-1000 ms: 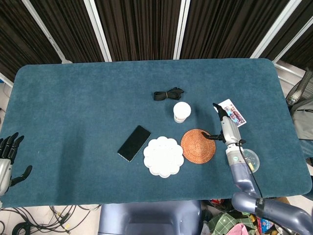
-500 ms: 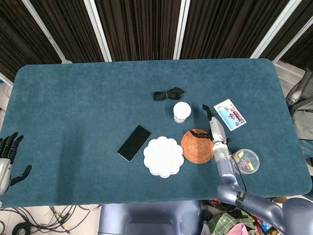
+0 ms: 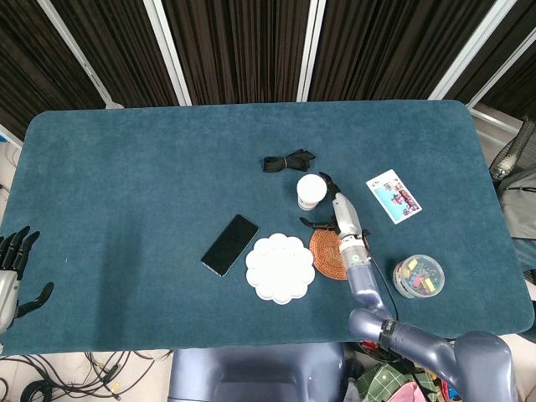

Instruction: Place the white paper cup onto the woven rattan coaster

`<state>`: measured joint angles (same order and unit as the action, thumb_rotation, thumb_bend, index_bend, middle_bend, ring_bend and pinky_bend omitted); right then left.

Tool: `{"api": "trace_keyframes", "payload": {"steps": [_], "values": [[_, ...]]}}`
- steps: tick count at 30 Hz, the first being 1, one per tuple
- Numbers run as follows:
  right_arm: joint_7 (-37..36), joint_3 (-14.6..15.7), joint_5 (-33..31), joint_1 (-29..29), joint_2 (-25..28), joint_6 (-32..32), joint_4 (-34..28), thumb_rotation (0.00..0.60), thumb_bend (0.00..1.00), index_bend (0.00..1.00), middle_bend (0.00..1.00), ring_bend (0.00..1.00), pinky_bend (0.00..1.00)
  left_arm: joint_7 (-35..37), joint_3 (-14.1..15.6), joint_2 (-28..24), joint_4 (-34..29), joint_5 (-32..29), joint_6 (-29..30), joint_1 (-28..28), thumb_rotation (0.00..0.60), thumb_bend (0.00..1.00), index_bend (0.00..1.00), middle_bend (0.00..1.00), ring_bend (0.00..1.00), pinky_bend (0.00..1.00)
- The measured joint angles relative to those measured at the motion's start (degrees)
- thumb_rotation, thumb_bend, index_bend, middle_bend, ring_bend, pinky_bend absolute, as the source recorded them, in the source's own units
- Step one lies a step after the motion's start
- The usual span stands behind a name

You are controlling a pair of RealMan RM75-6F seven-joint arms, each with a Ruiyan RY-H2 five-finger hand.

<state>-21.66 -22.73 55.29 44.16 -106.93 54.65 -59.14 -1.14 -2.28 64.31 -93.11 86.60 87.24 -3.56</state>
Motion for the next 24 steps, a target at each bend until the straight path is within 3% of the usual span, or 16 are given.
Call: {"api": "trace_keyframes", "payload": {"steps": [9,15,24], "values": [[3.9,-3.2,-2.2,2.8,-3.7,-0.1,4.2,0.6,0.12,0.21,0.22,0.24,0.12,0.3,0.0,-0.2,-0.1,-0.2,-0.2,-0.1,0.6,0.3,0.01,0.0,0.0,0.0],[6.3,-4.6,-3.1,4.0,-5.7,0.7,7.0,0.6,0.24,0.36,0.38,0.38,0.23,0.5,-0.1,-0.3,-0.1,-0.3,-0.3,-0.1,0.6,0.3,0.01,0.0,0.0,0.0],[5.4,-6.0,-2.8,4.0,-6.6,1.7,7.8,0.6,0.26,0.39,0.39,0.41,0.23,0.5,0.0,-0.4,-0.1,-0.3,-0.2,0.0,0.6,0.3,0.01,0.0,0.0,0.0]]}}
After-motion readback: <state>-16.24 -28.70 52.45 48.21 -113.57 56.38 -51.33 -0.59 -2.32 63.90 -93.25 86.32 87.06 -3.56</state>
